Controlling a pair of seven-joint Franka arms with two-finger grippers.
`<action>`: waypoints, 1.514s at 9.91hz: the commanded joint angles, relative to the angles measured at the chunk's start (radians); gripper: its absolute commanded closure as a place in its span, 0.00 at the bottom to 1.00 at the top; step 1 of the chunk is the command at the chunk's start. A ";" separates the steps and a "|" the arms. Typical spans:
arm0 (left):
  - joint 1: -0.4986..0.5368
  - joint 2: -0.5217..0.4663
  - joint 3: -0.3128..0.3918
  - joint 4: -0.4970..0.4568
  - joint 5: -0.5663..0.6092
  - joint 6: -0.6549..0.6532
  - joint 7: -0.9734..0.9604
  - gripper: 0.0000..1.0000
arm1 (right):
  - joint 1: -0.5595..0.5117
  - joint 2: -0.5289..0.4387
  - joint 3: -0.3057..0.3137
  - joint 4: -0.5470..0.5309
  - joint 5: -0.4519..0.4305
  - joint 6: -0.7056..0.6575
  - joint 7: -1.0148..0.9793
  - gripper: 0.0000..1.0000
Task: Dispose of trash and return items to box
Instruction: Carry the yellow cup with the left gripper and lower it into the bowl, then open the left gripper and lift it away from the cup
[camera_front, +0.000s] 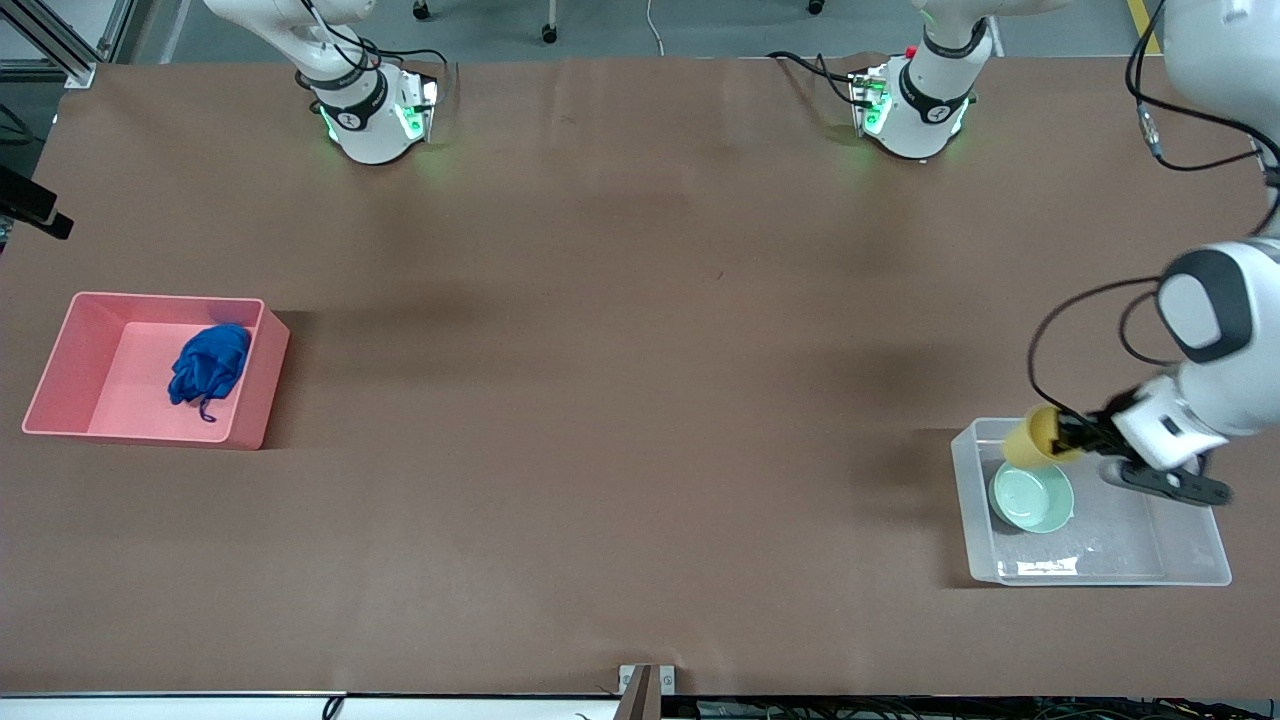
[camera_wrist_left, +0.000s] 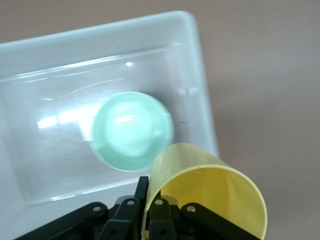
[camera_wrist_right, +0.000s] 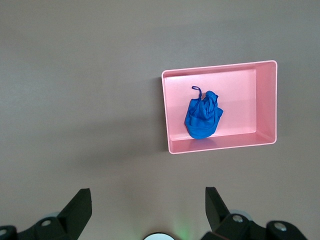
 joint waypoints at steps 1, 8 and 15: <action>-0.007 0.175 0.040 0.167 -0.013 -0.014 0.000 1.00 | -0.002 -0.007 0.001 0.004 -0.006 -0.009 0.012 0.00; -0.004 0.291 0.052 0.171 -0.182 0.121 0.000 0.46 | -0.002 -0.007 0.001 0.004 -0.004 -0.004 0.012 0.00; -0.011 -0.199 -0.016 -0.024 0.138 -0.010 -0.174 0.00 | -0.004 -0.037 -0.002 -0.081 -0.011 0.039 0.011 0.00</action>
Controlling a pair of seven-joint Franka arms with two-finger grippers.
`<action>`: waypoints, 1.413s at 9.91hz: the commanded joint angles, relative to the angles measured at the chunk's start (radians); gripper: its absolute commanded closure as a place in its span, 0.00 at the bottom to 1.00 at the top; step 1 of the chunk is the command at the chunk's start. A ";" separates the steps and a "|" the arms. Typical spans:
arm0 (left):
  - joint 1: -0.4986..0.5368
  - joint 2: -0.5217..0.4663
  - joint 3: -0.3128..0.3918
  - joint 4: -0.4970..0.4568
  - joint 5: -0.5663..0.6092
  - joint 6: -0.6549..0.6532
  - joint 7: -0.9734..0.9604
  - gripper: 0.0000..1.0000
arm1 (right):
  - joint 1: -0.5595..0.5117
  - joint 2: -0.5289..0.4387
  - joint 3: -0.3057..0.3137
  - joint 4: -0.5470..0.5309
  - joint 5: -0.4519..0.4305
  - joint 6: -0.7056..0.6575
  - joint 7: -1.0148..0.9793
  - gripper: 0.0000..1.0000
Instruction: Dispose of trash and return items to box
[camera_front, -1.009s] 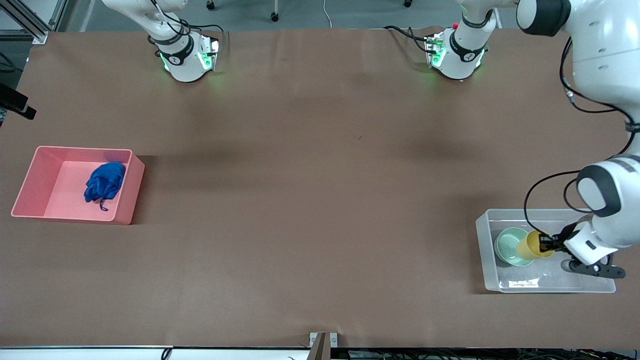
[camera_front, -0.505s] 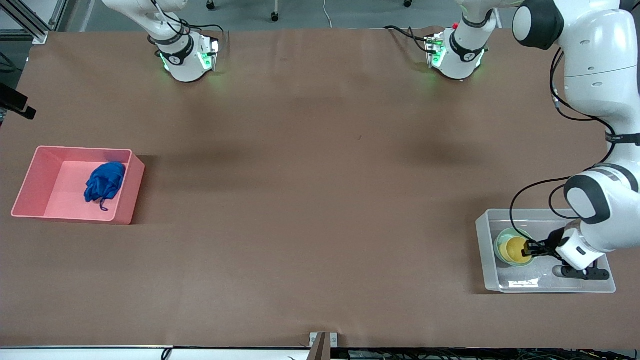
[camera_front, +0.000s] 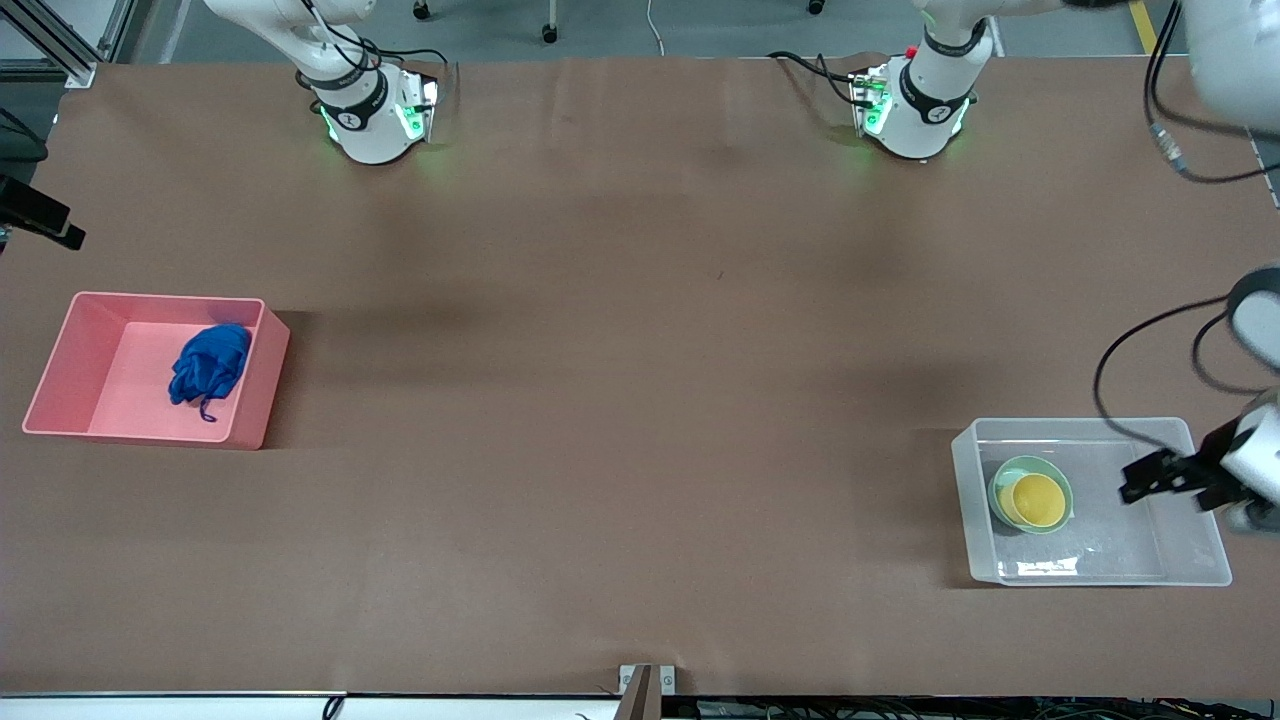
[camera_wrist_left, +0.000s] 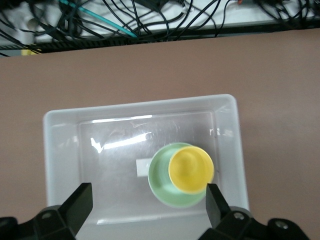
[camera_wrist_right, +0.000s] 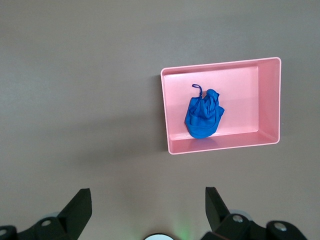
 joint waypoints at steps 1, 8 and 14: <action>-0.011 -0.183 -0.062 -0.111 0.140 -0.135 -0.081 0.00 | -0.006 -0.034 0.002 -0.020 -0.010 0.007 0.003 0.00; -0.011 -0.440 -0.116 -0.059 0.159 -0.568 -0.182 0.00 | -0.006 0.024 0.002 0.096 0.000 -0.065 0.000 0.00; -0.019 -0.444 -0.110 -0.086 0.153 -0.577 -0.241 0.00 | -0.006 0.024 0.002 0.095 0.000 -0.067 0.000 0.00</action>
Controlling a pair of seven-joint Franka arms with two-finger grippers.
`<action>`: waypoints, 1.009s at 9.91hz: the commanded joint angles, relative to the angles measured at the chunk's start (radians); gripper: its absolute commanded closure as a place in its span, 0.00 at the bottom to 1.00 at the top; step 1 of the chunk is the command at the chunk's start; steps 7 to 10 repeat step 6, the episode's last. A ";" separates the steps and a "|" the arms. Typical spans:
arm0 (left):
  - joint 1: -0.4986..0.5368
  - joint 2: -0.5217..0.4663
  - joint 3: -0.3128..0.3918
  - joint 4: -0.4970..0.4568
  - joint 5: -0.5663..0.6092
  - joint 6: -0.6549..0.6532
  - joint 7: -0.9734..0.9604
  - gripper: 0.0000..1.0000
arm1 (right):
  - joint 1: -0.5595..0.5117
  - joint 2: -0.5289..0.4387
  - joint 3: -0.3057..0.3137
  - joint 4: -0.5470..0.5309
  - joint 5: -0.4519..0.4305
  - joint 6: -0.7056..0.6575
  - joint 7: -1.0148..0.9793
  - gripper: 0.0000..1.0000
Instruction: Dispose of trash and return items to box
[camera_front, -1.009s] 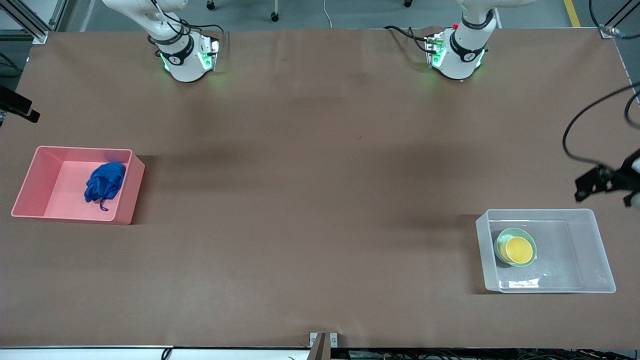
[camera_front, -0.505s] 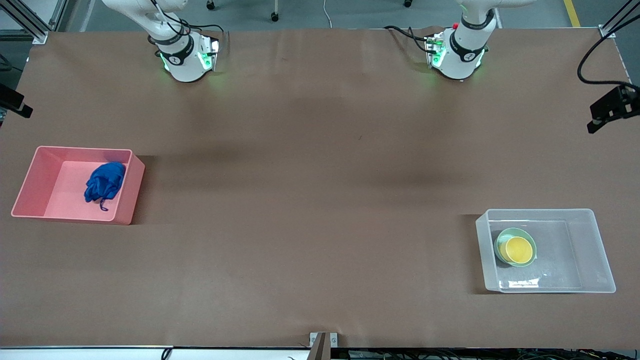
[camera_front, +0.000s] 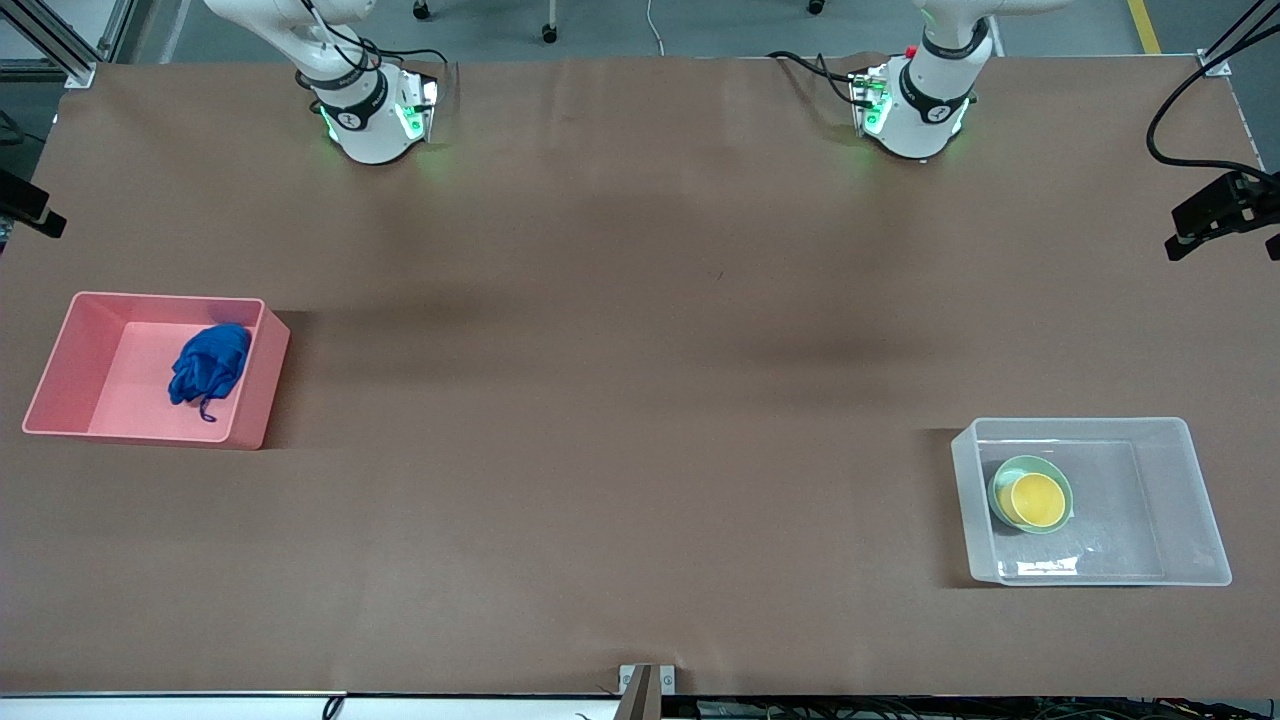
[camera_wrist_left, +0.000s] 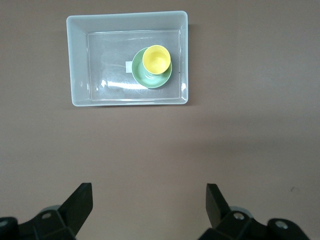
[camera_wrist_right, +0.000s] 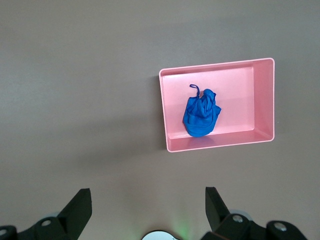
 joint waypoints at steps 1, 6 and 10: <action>-0.006 0.007 0.001 -0.037 0.003 -0.007 -0.016 0.00 | -0.006 0.010 0.004 0.022 0.001 -0.014 0.000 0.00; -0.008 0.014 0.020 -0.037 -0.031 -0.007 -0.014 0.00 | -0.010 0.010 0.004 0.021 0.002 -0.011 -0.001 0.00; -0.008 0.014 0.020 -0.037 -0.031 -0.007 -0.014 0.00 | -0.010 0.010 0.004 0.021 0.002 -0.011 -0.001 0.00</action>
